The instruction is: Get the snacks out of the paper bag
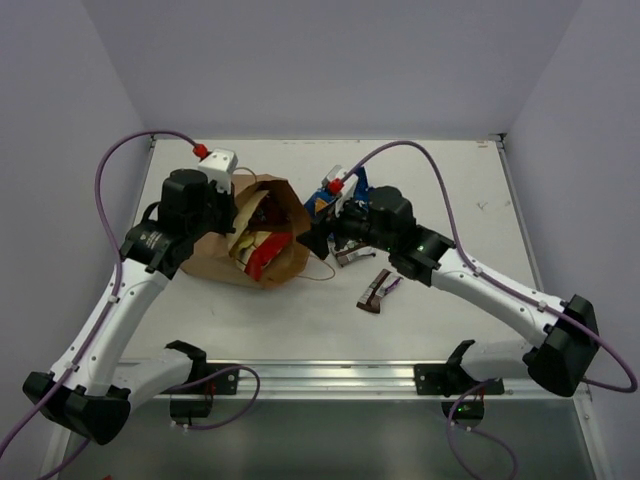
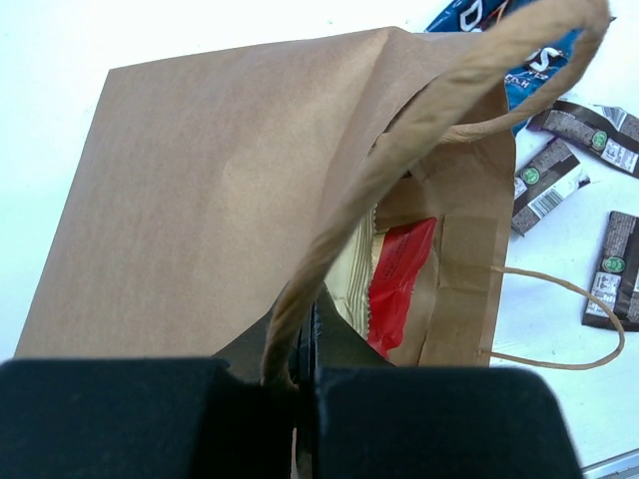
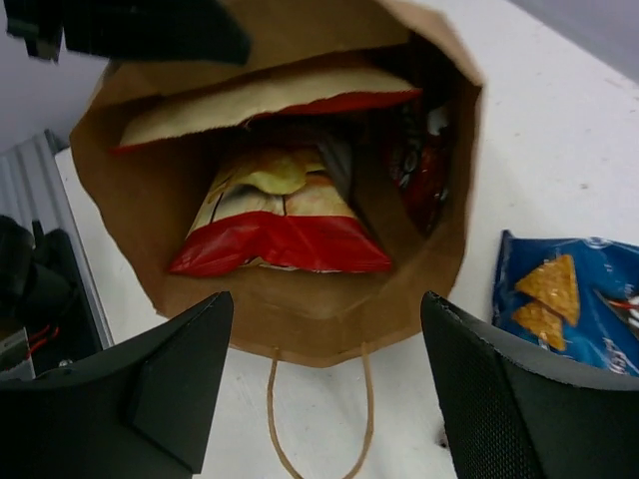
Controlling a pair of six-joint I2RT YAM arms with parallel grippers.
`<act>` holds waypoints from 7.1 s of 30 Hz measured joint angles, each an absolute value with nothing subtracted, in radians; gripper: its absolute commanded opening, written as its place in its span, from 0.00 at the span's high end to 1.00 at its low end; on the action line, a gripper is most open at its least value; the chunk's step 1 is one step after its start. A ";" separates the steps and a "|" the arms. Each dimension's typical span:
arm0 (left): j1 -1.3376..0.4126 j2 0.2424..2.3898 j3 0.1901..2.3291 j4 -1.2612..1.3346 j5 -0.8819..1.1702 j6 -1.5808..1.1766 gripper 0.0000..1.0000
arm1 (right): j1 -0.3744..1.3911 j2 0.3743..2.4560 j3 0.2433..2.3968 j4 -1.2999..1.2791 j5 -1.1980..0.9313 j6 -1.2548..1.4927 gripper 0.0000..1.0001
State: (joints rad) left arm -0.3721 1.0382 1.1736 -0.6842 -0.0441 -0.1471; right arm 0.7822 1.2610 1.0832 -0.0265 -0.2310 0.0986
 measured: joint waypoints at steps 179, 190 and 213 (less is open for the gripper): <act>-0.367 1.005 1.139 -0.680 0.027 -0.120 1.00 | 0.866 1.585 1.325 -0.165 -0.052 0.998 0.11; -0.366 1.005 1.135 -0.677 0.034 -0.136 1.00 | 0.916 1.844 1.509 -0.133 -0.075 1.114 0.23; -0.367 1.005 1.090 -0.682 -0.125 -0.174 1.00 | 0.882 1.386 1.312 -0.152 -0.153 0.955 1.00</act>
State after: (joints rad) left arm -0.3668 1.0046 1.0904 -0.6819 -0.1249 -0.1741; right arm 0.8818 1.3861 1.3117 -0.1524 -0.1532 0.9554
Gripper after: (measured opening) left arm 0.027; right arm 0.015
